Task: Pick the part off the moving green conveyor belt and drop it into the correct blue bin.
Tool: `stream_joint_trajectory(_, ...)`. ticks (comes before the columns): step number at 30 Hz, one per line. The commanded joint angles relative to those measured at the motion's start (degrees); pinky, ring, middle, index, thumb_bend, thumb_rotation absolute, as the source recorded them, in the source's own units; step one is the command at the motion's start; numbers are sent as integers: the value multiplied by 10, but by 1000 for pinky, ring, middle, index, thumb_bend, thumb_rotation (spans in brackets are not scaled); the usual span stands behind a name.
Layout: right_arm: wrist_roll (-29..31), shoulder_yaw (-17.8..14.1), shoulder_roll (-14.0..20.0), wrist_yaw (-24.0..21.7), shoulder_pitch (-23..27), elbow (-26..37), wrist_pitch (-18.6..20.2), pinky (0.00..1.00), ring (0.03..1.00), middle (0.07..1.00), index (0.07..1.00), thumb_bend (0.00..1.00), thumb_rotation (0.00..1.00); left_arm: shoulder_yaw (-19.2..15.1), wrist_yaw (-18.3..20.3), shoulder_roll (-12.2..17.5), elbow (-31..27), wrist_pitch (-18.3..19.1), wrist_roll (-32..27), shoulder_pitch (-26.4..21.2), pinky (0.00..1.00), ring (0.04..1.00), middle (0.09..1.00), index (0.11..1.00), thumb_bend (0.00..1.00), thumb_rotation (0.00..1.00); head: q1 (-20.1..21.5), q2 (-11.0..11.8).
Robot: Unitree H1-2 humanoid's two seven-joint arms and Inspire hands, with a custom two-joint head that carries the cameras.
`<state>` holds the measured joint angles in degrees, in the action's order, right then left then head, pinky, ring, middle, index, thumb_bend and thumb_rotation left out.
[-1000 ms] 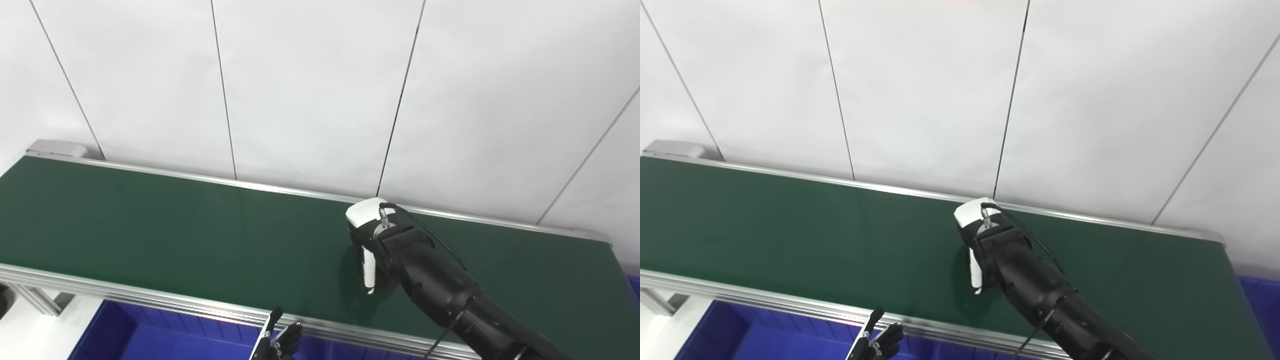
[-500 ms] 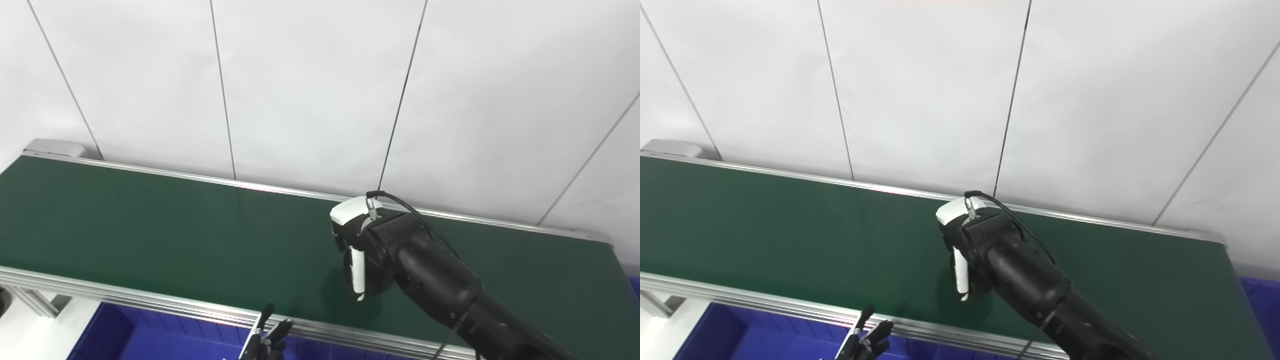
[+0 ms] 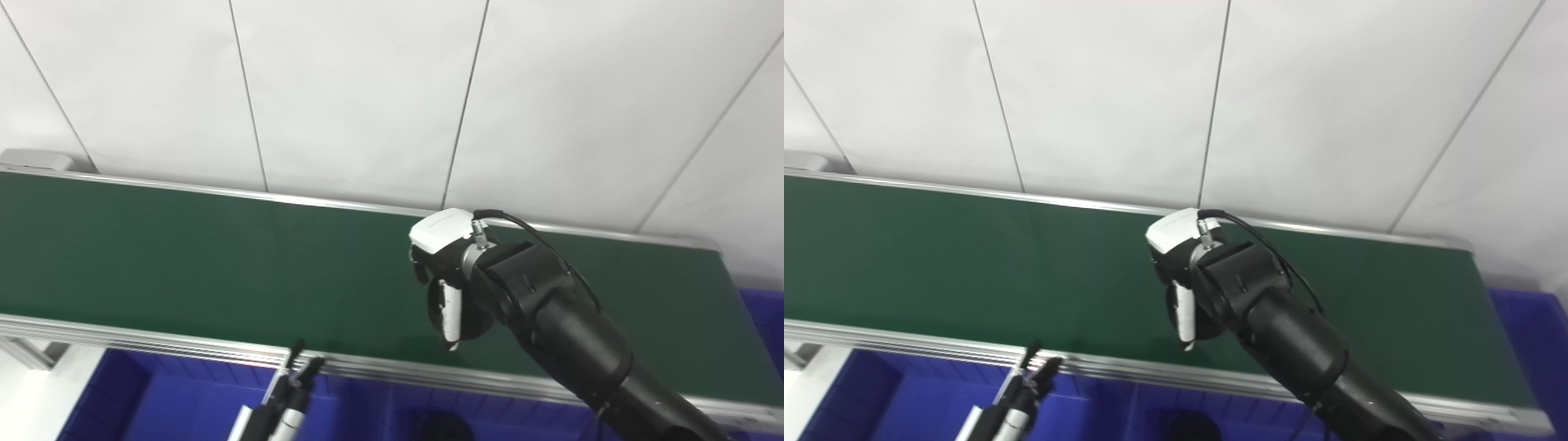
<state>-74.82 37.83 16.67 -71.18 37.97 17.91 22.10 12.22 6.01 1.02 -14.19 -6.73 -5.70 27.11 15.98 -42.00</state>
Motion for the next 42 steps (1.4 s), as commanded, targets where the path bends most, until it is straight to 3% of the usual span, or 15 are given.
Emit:
stream_joint_trajectory(1, -15, -14, 7, -14, -4, 39, -19, 327, 416, 550, 646, 521, 0, -3, 11, 8, -29, 4, -13, -3, 1000, 992, 931, 1000, 605, 828, 12, -8)
stream_joint_trajectory(3, -18, -18, 10, -15, -28, 61, -22, 315, 413, 547, 641, 522, 0, -9, 14, 12, -37, 16, -23, -4, 1000, 995, 937, 1000, 604, 833, 23, -15)
stream_joint_trajectory(6, -18, -31, 20, -12, -82, 106, -36, 290, 376, 487, 561, 513, 0, -18, 16, 16, -53, 38, -40, -5, 1000, 1000, 935, 1000, 622, 818, 32, -24)
stream_joint_trajectory(8, -19, -44, 21, -7, -119, 133, -45, 295, 389, 502, 536, 514, 0, -23, 18, 21, -61, 46, -44, -6, 1000, 1000, 931, 1000, 622, 818, 37, -32)
stream_joint_trajectory(17, -35, -77, 13, -16, -227, 167, -51, 235, 339, 429, 527, 522, 6, -38, 25, 43, -87, 78, -52, -14, 1000, 984, 923, 1000, 628, 815, 62, -57)
stream_joint_trajectory(24, -97, -101, -13, 4, -311, 145, -71, 210, 307, 468, 499, 525, 1, -50, 23, 49, -105, 105, -55, -21, 1000, 964, 904, 1000, 650, 788, 87, -79)
stream_joint_trajectory(28, -105, -108, -8, 28, -332, 129, -106, 294, 405, 444, 535, 518, 0, -54, 21, 50, -114, 117, -52, -23, 1000, 955, 905, 1000, 656, 787, 92, -82)
stream_joint_trajectory(32, -111, -123, -17, 48, -349, 104, -111, 290, 417, 446, 520, 524, 0, -57, 21, 51, -121, 129, -52, -23, 1000, 955, 909, 1000, 652, 787, 91, -87)
stream_joint_trajectory(35, -122, -135, -30, 41, -358, 87, -105, 244, 356, 425, 530, 521, 0, -59, 22, 52, -123, 130, -51, -23, 1000, 953, 906, 1000, 650, 785, 89, -89)
stream_joint_trajectory(38, -126, -142, -35, 39, -365, 78, -109, 267, 387, 428, 534, 521, 0, -59, 21, 49, -124, 133, -50, -22, 999, 949, 899, 1000, 651, 780, 87, -91)
stream_joint_trajectory(39, -119, -145, -34, 45, -369, 79, -110, 323, 458, 537, 623, 668, 60, -59, 21, 48, -125, 134, -50, -22, 1000, 948, 898, 1000, 653, 776, 86, -91)
stream_joint_trajectory(40, -110, -148, -33, 50, -373, 82, -112, 352, 495, 594, 669, 743, 92, -59, 21, 48, -126, 134, -49, -22, 1000, 948, 898, 1000, 653, 773, 85, -91)
stream_joint_trajectory(41, -105, -151, -32, 53, -376, 84, -114, 457, 650, 717, 740, 833, 186, -59, 21, 48, -127, 134, -49, -21, 1000, 949, 901, 1000, 652, 776, 85, -91)
stream_joint_trajectory(42, -102, -152, -31, 55, -378, 85, -116, 493, 703, 759, 764, 863, 218, -58, 22, 47, -127, 133, -48, -21, 1000, 950, 902, 1000, 652, 777, 82, -91)
